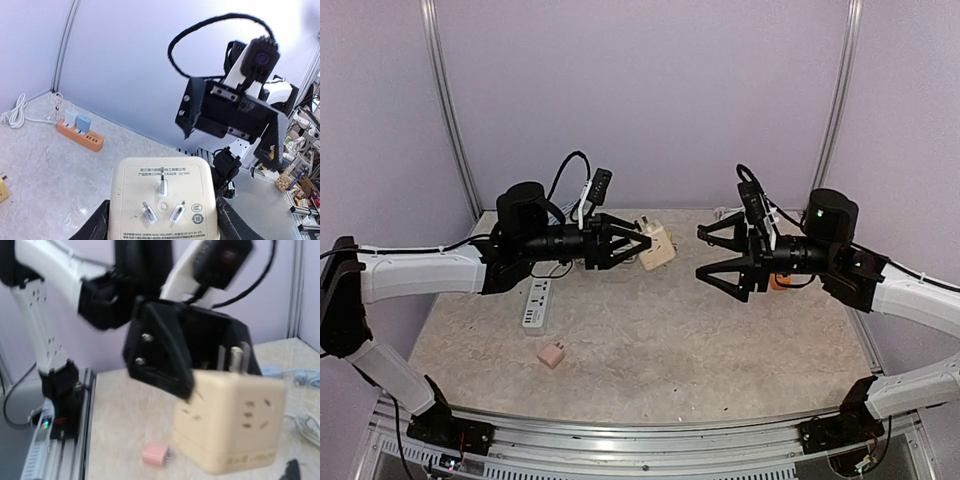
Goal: Insert the plug
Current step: Pass from the left arm to the right
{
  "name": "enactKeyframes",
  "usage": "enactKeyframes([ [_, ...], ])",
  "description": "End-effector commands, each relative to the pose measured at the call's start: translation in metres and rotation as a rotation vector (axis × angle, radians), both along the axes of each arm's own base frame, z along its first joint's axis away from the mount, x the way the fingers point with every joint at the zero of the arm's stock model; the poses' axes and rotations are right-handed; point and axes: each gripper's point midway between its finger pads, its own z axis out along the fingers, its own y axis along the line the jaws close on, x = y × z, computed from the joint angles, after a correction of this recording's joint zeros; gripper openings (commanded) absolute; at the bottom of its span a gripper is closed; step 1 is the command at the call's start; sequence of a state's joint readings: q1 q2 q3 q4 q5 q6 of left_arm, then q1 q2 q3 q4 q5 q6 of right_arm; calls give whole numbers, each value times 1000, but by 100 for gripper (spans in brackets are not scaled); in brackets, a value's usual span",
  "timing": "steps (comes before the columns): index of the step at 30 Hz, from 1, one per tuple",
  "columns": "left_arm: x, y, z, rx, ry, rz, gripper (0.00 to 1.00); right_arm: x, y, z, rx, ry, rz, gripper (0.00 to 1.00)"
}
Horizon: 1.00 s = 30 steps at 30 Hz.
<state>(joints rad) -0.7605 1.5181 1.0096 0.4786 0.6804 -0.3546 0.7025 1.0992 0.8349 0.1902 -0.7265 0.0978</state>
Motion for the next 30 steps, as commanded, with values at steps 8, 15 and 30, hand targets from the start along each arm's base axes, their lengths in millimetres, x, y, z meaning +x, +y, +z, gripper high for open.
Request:
enactKeyframes([
  [8, -39, -4, 78, -462, -298, -30, 0, 14, -4, 38, 288, 8, -44, 99],
  [15, -56, -17, 73, -485, -327, -77, 0, 13, 1, 35, 297, 27, 0, 94],
  [30, -59, -22, 73, -523, -334, -117, 0, -7, 16, 20, 273, 61, 193, 84],
])
